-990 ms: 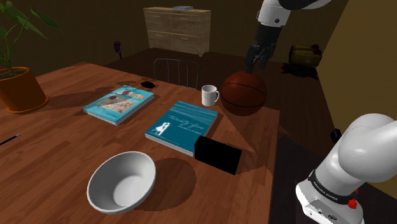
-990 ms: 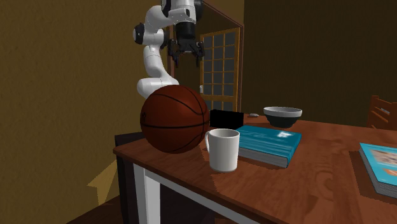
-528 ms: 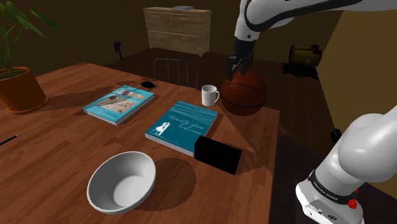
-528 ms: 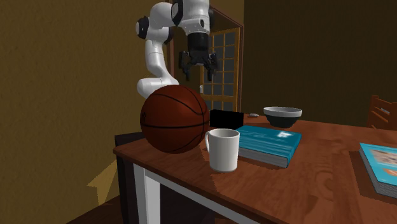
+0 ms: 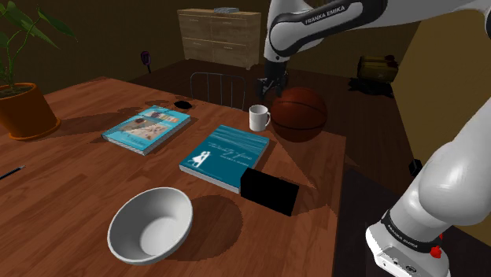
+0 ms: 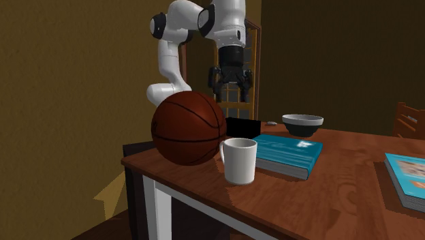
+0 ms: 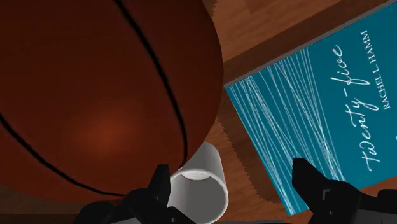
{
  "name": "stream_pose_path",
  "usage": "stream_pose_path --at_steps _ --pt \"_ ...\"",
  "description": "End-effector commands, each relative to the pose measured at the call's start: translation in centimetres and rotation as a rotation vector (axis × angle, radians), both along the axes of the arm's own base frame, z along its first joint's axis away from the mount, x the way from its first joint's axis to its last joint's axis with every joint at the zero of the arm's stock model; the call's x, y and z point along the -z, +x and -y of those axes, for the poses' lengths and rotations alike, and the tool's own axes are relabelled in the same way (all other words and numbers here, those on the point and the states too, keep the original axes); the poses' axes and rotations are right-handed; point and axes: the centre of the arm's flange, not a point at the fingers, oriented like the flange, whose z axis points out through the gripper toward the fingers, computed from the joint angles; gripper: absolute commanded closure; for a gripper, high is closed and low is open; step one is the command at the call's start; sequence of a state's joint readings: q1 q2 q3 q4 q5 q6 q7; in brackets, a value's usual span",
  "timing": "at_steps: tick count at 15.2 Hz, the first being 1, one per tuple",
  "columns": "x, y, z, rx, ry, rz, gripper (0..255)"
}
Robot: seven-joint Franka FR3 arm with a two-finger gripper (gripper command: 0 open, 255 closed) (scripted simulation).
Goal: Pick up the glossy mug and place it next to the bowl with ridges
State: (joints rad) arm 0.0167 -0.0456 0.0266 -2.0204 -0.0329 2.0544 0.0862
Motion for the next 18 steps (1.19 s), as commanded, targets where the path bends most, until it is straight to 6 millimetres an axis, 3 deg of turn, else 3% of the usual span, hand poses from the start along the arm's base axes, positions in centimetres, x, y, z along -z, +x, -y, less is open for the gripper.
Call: stream_pose_path --at_steps 1,9,18 --pt "2.8 1.9 0.0 0.008 -0.009 -0.025 0" --pt "8.8 10.3 -0.8 0.022 -0.042 -0.031 0" --pt "12.8 10.5 -0.5 0.022 -0.042 -0.031 0"
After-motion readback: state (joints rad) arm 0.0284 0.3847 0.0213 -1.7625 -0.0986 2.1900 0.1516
